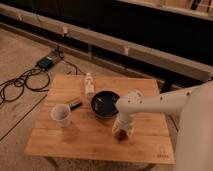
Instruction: Drag the pepper across the table
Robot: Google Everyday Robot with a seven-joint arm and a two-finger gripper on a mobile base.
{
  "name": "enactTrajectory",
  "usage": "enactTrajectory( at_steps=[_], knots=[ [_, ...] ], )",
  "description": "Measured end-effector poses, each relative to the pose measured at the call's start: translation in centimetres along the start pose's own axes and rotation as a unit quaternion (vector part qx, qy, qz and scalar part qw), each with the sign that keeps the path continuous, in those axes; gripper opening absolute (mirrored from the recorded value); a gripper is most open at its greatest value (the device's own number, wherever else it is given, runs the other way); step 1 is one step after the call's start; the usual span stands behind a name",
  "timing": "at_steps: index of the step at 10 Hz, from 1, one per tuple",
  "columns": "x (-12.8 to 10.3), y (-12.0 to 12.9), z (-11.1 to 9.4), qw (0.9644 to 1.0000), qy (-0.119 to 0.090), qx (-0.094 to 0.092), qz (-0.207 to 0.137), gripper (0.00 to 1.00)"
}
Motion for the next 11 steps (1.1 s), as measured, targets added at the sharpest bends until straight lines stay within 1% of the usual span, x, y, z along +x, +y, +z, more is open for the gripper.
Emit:
enactTrajectory(
  at_steps=[1,2,3,5,6,9,10,11],
  knots=[
    [0.1,0.0,0.1,1.0,0.002,-0.001,0.001,0.43],
    [0.3,0.1,0.1,1.0,0.004,-0.002,0.002,0.34],
    [0.7,0.2,0.2,1.0,0.008,-0.004,0.003,0.22],
    [1.8,0.4,0.3,0.9998,0.02,-0.005,0.004,0.03],
    [2.2,0.5,0.3,0.9997,0.025,-0.004,0.004,0.0],
    [4.4,1.7,-0.1,0.9987,0.05,-0.004,-0.012,0.0],
    [5.3,2.3,-0.2,0.998,0.06,-0.006,-0.02,0.0],
    [6.6,3.2,-0.4,0.9966,0.075,-0.009,-0.032,0.0]
  ],
)
